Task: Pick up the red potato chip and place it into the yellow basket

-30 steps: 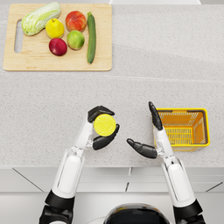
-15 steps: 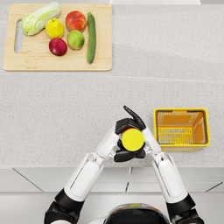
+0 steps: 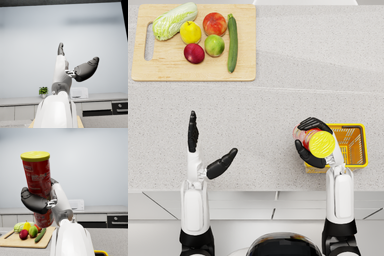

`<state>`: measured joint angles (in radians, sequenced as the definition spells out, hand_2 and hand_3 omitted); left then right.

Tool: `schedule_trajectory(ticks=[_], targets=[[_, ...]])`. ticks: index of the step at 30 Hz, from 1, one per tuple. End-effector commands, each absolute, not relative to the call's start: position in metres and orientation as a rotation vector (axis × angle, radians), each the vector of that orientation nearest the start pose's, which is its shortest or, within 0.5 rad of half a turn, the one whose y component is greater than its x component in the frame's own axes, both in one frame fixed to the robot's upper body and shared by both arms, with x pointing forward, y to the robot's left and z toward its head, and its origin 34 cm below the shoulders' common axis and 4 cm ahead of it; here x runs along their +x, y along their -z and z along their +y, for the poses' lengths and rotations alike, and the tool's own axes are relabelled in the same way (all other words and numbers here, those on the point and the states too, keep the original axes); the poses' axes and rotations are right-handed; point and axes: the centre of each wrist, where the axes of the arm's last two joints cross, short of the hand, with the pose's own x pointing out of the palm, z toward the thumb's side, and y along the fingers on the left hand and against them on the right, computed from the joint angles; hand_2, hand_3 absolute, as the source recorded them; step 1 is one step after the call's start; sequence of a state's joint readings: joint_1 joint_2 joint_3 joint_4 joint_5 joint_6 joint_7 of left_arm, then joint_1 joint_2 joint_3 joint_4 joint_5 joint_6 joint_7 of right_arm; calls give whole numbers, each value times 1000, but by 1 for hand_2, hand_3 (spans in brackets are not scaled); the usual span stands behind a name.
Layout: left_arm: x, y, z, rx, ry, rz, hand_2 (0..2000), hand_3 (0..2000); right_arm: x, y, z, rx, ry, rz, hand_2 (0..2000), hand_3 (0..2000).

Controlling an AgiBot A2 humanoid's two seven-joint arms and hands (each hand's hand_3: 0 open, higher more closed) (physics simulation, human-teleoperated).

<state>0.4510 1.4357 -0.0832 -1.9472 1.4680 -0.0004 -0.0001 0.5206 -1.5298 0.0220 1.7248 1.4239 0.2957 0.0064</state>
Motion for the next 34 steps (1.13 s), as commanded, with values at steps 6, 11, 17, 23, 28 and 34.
schedule_trajectory(ticks=[6,11,17,23,28,34], targets=[[259,-277,273,495,1248,-510,0,0,294,-255,-248,-276,-1629,-391,2000,2000],[263,-275,272,487,1260,-498,0,0,294,-235,-248,-102,-1688,-203,0,1347],[276,-307,260,585,1316,-540,0,0,276,-297,-244,-435,-1437,-548,0,0],[286,-303,267,551,1306,-517,0,0,281,-285,-253,-425,-1334,-579,0,0],[292,-299,268,531,1308,-501,0,0,280,-282,-253,-425,-1325,-581,0,0],[293,-299,268,527,1309,-498,0,0,280,-280,-253,-419,-1324,-578,0,0]])
